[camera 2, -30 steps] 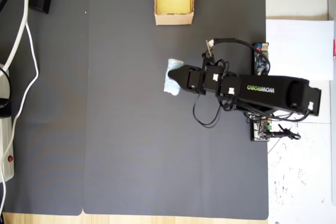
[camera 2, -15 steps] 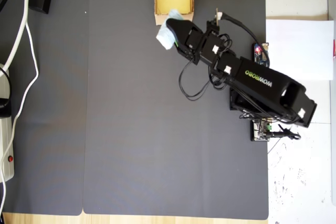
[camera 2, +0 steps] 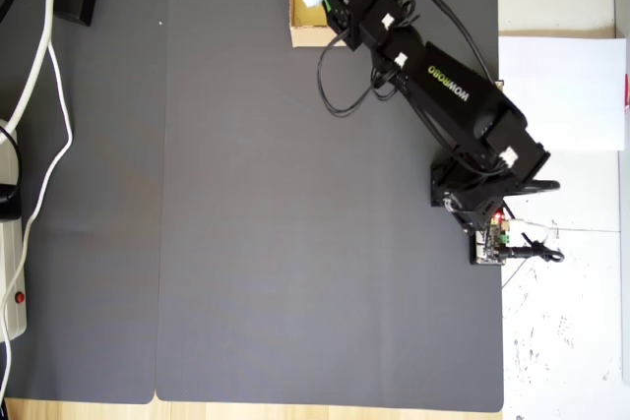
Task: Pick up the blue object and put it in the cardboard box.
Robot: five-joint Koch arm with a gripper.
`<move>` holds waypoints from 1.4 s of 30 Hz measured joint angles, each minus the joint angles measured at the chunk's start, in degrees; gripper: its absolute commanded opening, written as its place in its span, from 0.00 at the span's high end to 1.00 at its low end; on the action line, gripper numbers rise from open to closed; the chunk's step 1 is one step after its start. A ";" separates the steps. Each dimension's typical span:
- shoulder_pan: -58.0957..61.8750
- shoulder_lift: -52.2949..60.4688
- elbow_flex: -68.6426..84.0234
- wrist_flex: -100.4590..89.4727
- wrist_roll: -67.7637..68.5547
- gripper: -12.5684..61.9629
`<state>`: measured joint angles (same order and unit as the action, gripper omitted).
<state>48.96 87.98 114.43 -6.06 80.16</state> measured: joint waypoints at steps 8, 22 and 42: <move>1.85 -0.35 -2.72 9.32 0.70 0.42; -7.03 10.81 5.71 9.32 1.14 0.39; -31.73 35.77 38.58 0.97 3.08 0.38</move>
<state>17.23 123.75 153.02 -5.10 83.23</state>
